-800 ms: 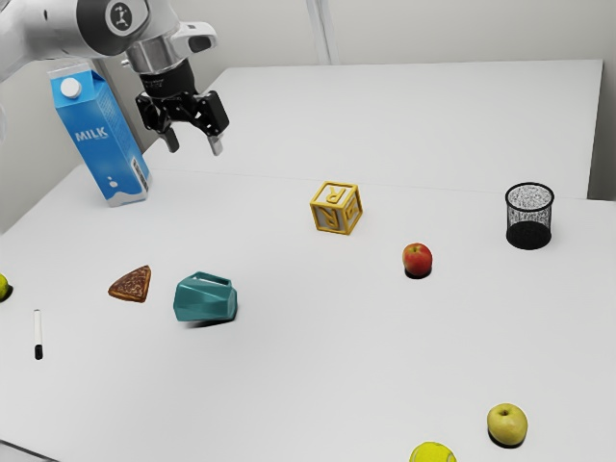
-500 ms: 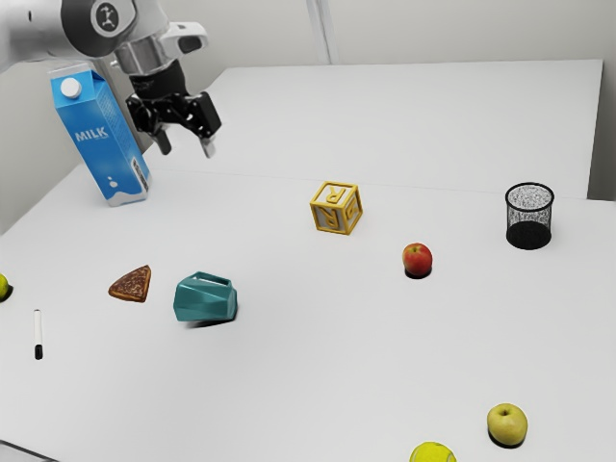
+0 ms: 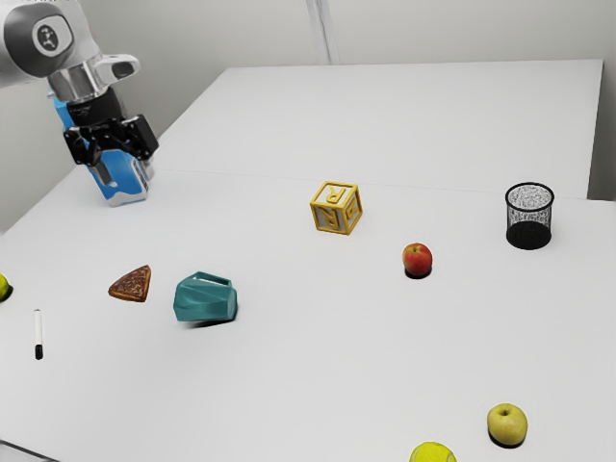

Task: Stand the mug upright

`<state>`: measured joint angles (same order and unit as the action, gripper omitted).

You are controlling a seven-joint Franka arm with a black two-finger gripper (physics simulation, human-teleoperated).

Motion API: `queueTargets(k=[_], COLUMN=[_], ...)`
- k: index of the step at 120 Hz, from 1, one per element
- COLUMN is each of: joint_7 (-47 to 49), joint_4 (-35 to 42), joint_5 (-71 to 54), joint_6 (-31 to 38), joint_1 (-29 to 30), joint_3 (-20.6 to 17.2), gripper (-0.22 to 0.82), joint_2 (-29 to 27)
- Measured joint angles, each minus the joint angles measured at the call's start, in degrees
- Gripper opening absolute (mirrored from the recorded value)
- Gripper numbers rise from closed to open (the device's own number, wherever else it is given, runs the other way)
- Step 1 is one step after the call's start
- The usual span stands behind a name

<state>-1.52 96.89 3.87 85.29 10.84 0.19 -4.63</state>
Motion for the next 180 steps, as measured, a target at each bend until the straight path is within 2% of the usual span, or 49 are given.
queueTargets(k=[54, 103, 180], joint_7=[-7.16, -14.30, -23.30], joint_4=[16.34, 24.16, 27.81], joint_5=[7.12, 14.89, 23.09], joint_6=[11.80, 21.89, 27.45], joint_1=[5.06, 6.77, 8.61], joint_3=[0.89, 1.21, 1.25], gripper=[0.58, 0.58, 0.58], joint_2=[-1.40, -0.16, 6.45])
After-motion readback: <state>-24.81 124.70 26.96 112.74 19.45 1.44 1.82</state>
